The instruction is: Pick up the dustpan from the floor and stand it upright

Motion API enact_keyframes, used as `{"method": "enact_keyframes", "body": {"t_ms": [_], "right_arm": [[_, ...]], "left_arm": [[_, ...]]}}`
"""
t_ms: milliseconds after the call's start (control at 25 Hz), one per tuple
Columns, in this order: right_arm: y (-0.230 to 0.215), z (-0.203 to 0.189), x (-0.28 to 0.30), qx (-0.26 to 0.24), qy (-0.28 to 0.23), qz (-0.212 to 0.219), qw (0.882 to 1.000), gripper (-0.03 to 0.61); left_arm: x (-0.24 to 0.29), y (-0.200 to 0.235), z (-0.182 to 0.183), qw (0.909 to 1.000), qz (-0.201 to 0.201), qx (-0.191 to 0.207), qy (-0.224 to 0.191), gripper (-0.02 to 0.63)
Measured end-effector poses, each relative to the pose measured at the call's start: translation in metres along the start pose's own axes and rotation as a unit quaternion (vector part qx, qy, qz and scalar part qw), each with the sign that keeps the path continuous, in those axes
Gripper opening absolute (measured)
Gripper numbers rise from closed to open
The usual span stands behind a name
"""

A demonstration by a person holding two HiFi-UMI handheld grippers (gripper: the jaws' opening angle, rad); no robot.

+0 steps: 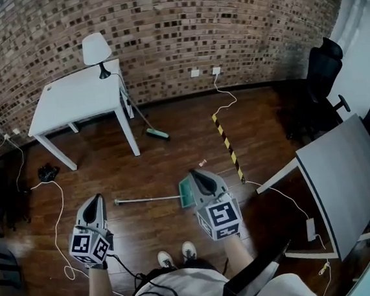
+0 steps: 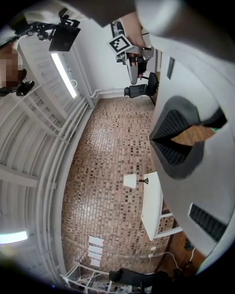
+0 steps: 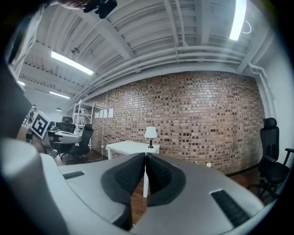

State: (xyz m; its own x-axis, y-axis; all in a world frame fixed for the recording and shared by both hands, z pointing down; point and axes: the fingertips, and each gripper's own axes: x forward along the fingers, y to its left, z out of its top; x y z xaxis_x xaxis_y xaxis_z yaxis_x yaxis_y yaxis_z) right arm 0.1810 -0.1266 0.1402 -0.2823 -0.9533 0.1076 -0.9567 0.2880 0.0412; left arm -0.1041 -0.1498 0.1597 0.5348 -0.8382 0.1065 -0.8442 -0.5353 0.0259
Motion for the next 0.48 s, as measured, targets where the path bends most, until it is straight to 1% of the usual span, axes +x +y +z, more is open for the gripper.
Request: {"method": "enact_keyframes", "body": {"t_ms": [120, 280, 360, 440, 480], "right_arm": [[0.01, -0.006, 0.016, 0.0, 0.019, 0.015, 1.0, 0.013], [0.032, -0.02, 0.041, -0.017, 0.053, 0.038, 0.998, 0.022], [0.046, -0.027, 0.055, -0.014, 0.07, 0.059, 0.996, 0.072], [0.059, -0.032, 0.072, -0.024, 0.085, 0.077, 0.993, 0.128], [0.064, -0.035, 0.08, -0.036, 0.093, 0.082, 0.992, 0.13]], "left_arm": [[-0.002, 0.011, -0.005, 1.0, 0.001, -0.008, 0.003, 0.006], [-0.009, 0.029, -0.013, 0.9999, -0.001, -0.014, 0.005, 0.006], [-0.013, 0.042, -0.018, 0.9998, 0.0, -0.018, 0.007, 0.005], [-0.015, 0.057, -0.024, 0.9997, -0.002, -0.021, 0.012, 0.005], [-0.015, 0.064, -0.028, 0.9996, -0.003, -0.023, 0.016, 0.006]]}}
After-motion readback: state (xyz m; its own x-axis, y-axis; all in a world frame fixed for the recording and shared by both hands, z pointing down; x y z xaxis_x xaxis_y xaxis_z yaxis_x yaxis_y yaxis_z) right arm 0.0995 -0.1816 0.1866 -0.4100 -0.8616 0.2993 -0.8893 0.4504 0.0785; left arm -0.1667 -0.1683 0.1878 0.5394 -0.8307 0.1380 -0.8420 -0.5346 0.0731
